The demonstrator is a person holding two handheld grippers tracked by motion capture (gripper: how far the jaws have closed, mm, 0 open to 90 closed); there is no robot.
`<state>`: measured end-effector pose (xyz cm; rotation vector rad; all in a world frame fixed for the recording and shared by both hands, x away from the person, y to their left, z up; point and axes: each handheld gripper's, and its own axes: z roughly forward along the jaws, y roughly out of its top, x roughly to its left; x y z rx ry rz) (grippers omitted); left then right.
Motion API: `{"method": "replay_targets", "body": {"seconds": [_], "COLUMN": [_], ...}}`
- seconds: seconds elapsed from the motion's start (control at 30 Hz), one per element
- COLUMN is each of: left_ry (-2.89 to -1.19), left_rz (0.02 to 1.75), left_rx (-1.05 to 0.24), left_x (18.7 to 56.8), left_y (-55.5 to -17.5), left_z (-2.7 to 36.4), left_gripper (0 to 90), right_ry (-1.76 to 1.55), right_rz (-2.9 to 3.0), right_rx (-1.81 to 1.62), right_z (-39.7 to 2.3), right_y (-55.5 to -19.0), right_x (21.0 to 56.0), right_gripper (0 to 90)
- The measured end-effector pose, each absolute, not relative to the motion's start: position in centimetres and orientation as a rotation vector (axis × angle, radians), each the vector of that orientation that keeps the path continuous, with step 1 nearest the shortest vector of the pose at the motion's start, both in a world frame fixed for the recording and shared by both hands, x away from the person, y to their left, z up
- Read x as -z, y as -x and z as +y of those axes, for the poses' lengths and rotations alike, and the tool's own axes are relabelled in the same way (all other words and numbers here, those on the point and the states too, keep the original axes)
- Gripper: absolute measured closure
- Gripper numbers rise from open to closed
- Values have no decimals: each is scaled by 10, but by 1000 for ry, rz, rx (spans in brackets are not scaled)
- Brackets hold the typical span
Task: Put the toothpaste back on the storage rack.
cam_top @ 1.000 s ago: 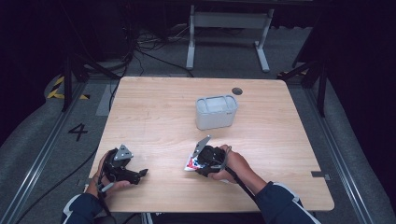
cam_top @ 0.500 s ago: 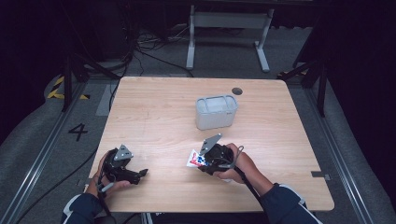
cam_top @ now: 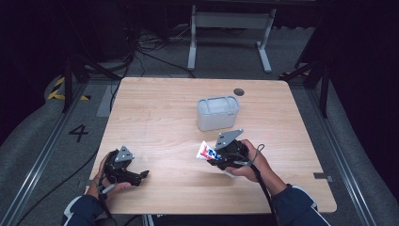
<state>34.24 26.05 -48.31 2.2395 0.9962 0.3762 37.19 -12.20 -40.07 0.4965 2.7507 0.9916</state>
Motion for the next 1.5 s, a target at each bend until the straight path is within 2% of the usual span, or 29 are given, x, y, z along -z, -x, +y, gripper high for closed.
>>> {"method": "replay_targets", "body": {"seconds": [0.57, 1.5], "left_ry": [-2240, -2237], "left_rz": [996, 998], "left_rx": [-376, -373], "left_x": [483, 483], "left_y": [-342, -342], "left_z": [261, 260], "left_gripper": [17, 17], "right_ry": [-518, -580], "right_rz": [2660, 2538], "right_rx": [-1053, -1143], "right_z": [-143, -152], "right_y": [-380, -396], "right_x": [371, 349], "right_gripper": [645, 642]}}
